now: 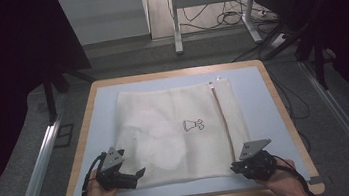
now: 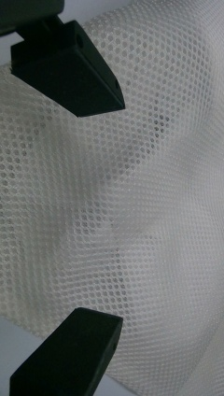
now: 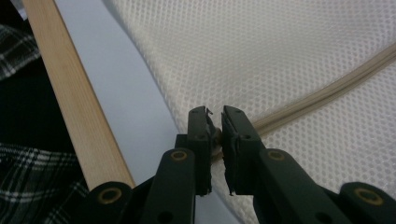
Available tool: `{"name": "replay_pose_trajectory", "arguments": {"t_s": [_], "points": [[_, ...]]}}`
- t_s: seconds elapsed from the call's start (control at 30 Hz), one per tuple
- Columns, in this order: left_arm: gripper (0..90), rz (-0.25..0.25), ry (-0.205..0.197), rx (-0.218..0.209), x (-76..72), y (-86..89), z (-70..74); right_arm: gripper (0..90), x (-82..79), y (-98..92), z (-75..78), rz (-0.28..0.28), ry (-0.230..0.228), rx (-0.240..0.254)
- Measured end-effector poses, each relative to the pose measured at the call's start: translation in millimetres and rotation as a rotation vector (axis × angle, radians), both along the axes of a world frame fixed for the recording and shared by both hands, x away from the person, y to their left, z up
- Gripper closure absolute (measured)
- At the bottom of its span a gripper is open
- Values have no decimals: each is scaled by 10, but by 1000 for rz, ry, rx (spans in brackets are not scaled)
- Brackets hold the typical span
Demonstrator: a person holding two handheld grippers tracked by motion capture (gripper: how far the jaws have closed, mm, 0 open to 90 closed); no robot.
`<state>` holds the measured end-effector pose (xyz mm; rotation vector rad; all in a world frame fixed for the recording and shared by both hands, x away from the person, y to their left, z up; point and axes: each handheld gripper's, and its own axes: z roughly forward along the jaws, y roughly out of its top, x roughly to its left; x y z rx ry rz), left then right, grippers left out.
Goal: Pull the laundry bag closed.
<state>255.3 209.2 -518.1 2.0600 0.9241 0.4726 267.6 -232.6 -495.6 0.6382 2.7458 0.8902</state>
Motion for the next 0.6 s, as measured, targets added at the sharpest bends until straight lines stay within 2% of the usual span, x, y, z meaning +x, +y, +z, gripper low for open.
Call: {"name": "replay_pose_trajectory", "arguments": {"t_s": [0.1, 0.4, 0.6], "points": [[12, -2, -4, -7, -5, -6, 12, 830, -31, 12, -15, 15, -10, -36], [18, -13, 6, -16, -12, -46, 31, 835, -49, -51, 19, 3, -19, -37], [26, -31, 12, -22, -12, -102, 46, 854, -74, -61, 34, 13, -18, -61]]}}
